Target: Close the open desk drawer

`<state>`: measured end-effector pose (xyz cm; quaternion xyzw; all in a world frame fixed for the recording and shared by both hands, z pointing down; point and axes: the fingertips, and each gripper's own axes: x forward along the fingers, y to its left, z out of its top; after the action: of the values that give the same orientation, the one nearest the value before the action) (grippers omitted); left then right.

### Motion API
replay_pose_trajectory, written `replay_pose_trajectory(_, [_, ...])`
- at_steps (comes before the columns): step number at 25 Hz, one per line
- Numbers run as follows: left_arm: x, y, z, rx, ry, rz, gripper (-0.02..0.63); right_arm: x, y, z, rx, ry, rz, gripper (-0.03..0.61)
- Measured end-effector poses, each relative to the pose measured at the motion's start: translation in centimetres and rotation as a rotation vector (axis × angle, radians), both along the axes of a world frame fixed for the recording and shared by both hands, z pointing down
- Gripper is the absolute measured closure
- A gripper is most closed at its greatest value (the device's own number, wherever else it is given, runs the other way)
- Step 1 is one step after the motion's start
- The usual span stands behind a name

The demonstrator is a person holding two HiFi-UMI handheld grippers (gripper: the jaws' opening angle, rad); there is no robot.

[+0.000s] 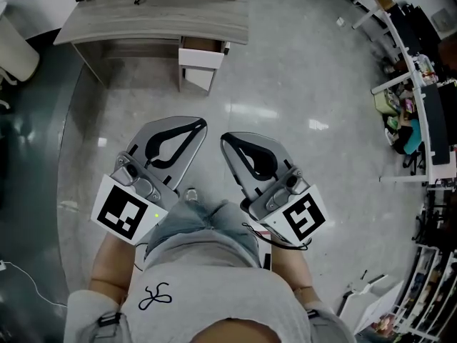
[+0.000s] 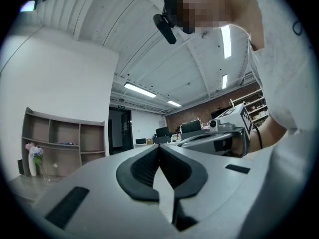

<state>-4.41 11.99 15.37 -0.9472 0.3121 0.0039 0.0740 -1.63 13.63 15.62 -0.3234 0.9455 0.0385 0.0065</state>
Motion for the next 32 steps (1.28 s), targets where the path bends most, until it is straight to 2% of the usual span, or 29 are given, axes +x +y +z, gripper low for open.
replay_pose_trajectory(4, [0.1, -1.2, 0.3, -0.014, 0.003, -0.017, 0.604, 0.3, -1.3, 0.4, -0.017, 0.008, -0.012, 0.571])
replay_pose_trajectory(12, [0.9, -4.6, 0.6, -0.013, 0.02, -0.106, 0.604, 1.7, -4.9, 1.0, -0.015, 0.003, -0.08, 0.571])
replay_pose_trajectory(22, [4.7, -10.7, 1.2, -0.008, -0.005, -0.208, 0.604, 5.2, -11.7, 1.3, -0.003, 0.017, -0.192, 0.571])
replay_pose_trajectory(32, [8.9, -15.5, 0.6, 0.003, 0.005, -0.312, 0.604, 8.8, -17.0, 0.8, 0.019, 0.01, -0.31, 0.571])
